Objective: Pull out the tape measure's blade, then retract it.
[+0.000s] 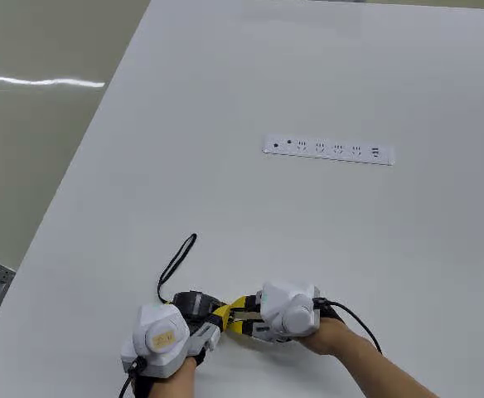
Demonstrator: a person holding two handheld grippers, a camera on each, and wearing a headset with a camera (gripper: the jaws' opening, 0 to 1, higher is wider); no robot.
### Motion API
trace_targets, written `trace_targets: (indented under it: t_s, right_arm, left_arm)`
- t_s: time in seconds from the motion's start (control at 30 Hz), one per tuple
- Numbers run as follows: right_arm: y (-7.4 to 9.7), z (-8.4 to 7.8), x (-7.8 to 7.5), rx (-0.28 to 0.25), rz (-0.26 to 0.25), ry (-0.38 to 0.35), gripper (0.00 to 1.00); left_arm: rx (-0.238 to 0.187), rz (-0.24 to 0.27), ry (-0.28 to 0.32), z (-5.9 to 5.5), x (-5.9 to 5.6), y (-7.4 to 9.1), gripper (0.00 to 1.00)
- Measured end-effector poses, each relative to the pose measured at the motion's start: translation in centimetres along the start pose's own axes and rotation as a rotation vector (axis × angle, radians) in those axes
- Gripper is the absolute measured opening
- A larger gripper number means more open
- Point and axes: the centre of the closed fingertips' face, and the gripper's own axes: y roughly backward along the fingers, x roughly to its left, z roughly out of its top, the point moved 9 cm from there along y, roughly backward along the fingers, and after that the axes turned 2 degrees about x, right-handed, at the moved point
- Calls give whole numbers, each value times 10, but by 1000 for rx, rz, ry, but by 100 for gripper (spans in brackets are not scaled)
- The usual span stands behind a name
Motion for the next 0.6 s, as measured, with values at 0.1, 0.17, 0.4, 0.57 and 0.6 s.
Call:
trace_targets:
  t_s: [0.1, 0.17, 0.4, 0.57, 0.6]
  right_arm:
    - [-1, -1, 0, -4, -4, -10, 13]
    - [-1, -1, 0, -4, -5, -18, 13]
    - [-1, -1, 0, -6, -10, -29, 13]
    - [-2, -1, 0, -7, -13, -30, 14]
    - [-2, -2, 0, -8, -12, -30, 14]
  left_arm:
    - [-1, 1, -1, 0, 0, 0, 60]
    - [-2, 2, -1, 0, 0, 0, 60]
    - [-1, 3, 2, 0, 0, -1, 61]
    - [0, 4, 10, 0, 0, -1, 62]
    - [1, 5, 13, 0, 0, -1, 62]
